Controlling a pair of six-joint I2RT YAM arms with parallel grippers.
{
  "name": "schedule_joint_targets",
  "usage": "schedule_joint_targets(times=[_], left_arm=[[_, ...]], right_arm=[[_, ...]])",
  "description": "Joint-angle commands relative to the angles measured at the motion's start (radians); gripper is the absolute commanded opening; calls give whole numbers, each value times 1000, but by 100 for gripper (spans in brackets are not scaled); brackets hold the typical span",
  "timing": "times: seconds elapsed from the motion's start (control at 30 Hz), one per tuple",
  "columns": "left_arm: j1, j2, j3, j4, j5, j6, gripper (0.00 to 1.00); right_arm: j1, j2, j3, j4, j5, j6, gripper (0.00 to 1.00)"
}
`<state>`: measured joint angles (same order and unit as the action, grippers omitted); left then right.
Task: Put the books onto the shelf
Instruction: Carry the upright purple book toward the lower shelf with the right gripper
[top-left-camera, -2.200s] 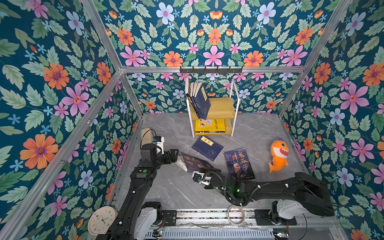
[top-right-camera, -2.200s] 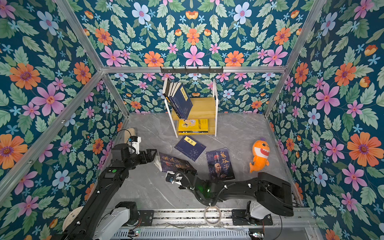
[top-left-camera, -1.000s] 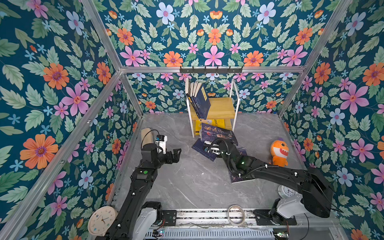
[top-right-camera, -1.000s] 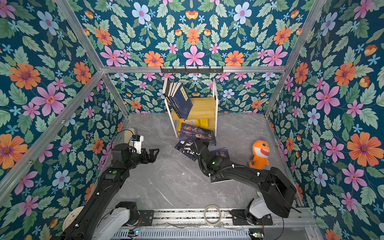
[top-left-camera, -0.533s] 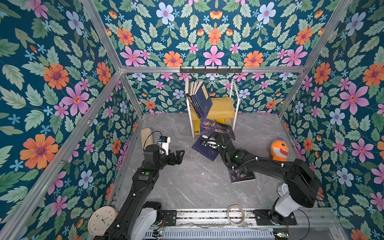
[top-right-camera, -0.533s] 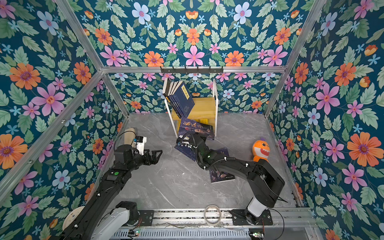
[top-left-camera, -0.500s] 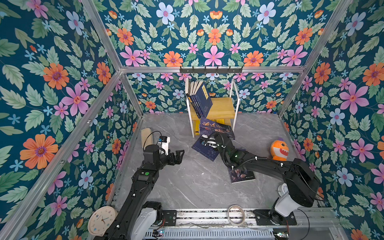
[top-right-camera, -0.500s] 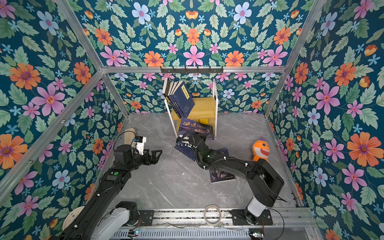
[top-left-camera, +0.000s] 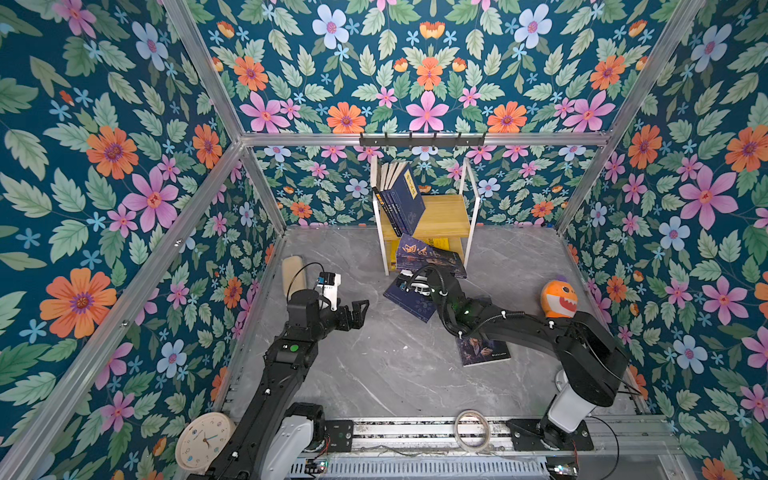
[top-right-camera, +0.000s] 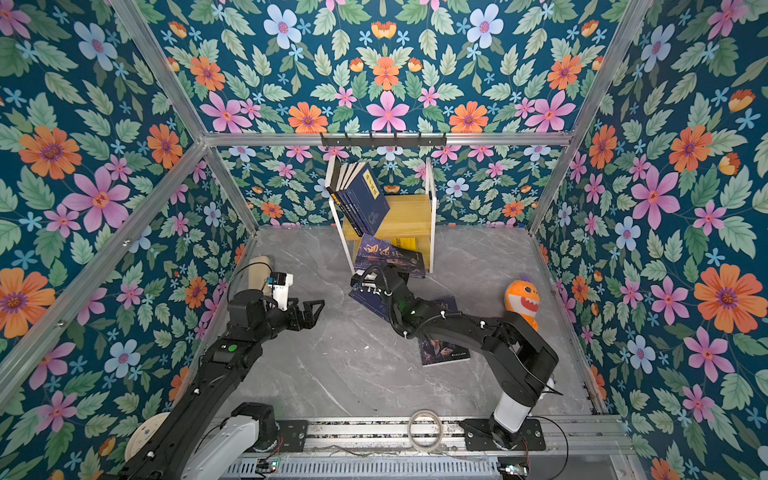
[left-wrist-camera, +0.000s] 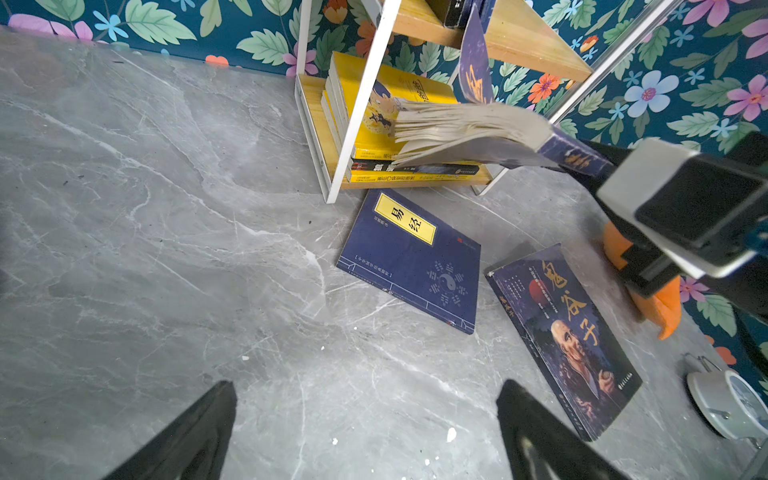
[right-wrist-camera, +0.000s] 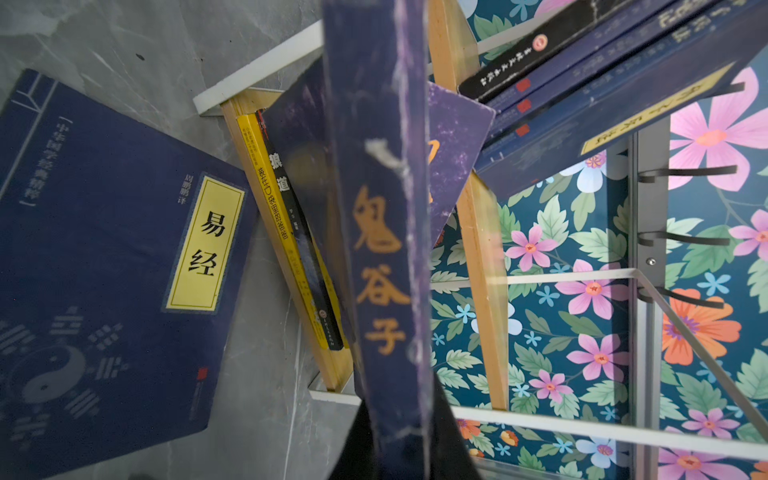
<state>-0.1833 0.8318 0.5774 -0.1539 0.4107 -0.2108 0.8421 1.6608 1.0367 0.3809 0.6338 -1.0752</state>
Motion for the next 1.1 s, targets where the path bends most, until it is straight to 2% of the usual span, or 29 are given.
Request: schedule_joint_targets(times=[0.0,0.4,0.57,0.87,1.07], left_arm=[[-3,0,-2,18,-15,8,100],[7,13,-1,20,-4,0,100],[7,11,-2,22,10,-7,100],[5,12,-1,16,-8,6,100],[6,12,-4,23,8,-2,100]], right_arm=[[13,-51,-33,55,10,46,0],[18,-68,-35,-45,-39,89,0],[7,-17,-2,2,-12,34,0],[-17,54,66,-2,-36,14,0],[-37,82,119,53,14,-38,0]])
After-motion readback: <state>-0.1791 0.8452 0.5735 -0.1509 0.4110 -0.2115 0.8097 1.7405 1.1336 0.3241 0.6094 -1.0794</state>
